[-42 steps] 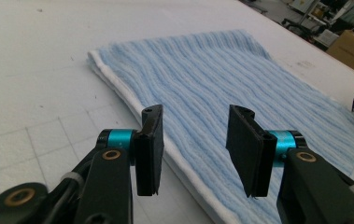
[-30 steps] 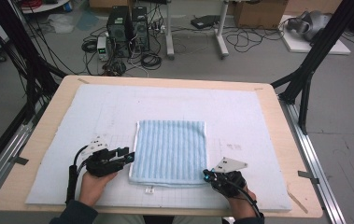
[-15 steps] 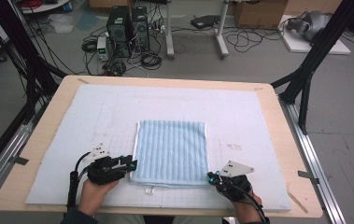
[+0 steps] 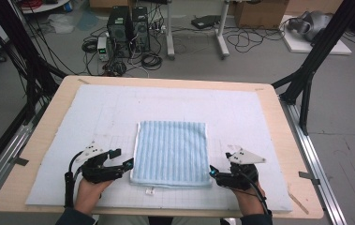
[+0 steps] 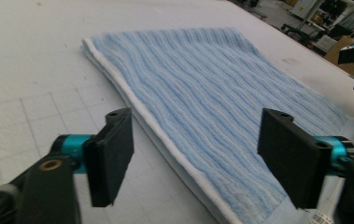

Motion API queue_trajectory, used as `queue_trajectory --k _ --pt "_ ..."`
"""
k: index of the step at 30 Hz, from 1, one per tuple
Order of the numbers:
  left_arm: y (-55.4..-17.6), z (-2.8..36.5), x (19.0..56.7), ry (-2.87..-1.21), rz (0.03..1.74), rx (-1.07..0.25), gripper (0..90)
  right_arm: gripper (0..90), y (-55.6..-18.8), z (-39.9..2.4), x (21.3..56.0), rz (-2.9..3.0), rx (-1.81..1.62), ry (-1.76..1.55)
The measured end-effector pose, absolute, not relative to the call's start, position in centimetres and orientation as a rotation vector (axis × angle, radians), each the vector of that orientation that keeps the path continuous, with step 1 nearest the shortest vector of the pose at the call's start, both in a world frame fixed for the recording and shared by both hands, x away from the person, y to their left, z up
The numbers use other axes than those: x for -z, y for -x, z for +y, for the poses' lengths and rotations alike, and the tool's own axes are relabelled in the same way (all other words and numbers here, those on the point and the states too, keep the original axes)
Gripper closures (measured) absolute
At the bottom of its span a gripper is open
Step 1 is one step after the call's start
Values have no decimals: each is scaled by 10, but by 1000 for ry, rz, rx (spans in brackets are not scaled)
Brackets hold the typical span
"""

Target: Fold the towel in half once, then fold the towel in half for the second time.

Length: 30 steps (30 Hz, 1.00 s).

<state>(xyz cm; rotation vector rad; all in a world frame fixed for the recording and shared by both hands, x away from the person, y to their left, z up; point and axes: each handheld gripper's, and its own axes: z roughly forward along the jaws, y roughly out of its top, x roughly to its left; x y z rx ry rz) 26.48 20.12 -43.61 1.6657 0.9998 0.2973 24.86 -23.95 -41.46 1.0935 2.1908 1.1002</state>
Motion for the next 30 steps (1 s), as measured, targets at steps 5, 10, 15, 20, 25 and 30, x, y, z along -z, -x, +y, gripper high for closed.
queue_trajectory --k 5,10,15,20,25,30 --pt "-268 204 433 -1659 1005 -303 233 185 -257 -245 408 2165 -1086 -1119" --pt "-266 202 433 -1666 996 -307 241 147 -261 -249 408 2156 -1088 -1134" --pt "-270 200 429 -1664 989 -311 241 114 -262 -251 407 2177 -1111 -1119" --pt "-280 199 420 -1648 986 -322 236 114 -271 -249 405 2191 -1136 -1132" --pt "-295 199 410 -1648 966 -328 223 114 -285 -244 400 2196 -1146 -1137" --pt "-310 196 401 -1659 947 -343 211 113 -302 -242 394 2197 -1156 -1164"
